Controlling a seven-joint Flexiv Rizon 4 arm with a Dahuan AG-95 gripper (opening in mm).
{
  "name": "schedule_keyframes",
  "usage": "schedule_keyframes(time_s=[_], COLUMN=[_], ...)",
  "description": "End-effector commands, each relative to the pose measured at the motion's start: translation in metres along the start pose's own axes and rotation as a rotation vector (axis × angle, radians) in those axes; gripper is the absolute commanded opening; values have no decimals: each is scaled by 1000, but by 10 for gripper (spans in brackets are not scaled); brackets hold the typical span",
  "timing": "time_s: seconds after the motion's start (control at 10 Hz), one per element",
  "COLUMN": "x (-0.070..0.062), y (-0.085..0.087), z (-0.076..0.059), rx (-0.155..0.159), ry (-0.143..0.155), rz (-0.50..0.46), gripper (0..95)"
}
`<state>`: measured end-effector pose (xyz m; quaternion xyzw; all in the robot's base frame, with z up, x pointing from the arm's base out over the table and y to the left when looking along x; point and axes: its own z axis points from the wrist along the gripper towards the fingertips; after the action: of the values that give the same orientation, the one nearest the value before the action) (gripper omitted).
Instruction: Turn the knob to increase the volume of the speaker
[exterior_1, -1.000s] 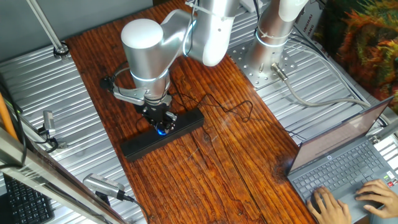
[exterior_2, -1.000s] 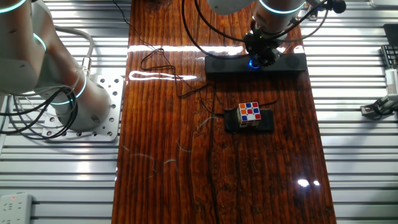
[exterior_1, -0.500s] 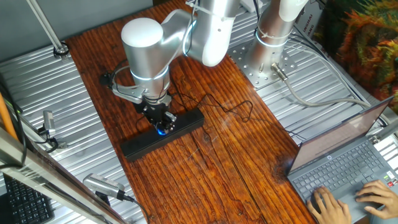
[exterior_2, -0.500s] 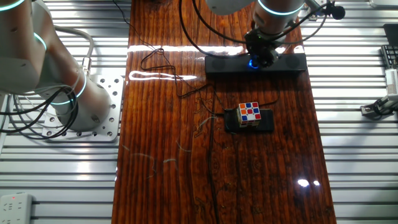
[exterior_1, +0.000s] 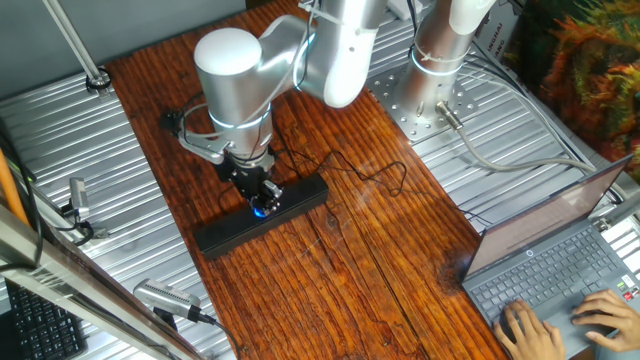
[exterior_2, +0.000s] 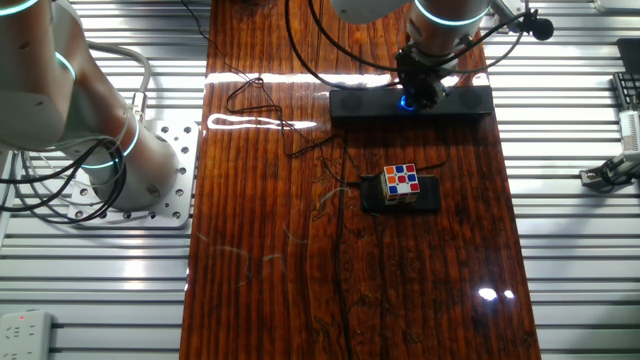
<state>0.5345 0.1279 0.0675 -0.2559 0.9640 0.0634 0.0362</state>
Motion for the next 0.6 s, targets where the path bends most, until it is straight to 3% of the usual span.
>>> schedule_keyframes(time_s=[0.1, 0.6], x=[0, 0], y=[0, 0], z=[0, 0], rx=[-7, -12], ry=[-1, 4], rz=[41, 119], gripper=[0, 0])
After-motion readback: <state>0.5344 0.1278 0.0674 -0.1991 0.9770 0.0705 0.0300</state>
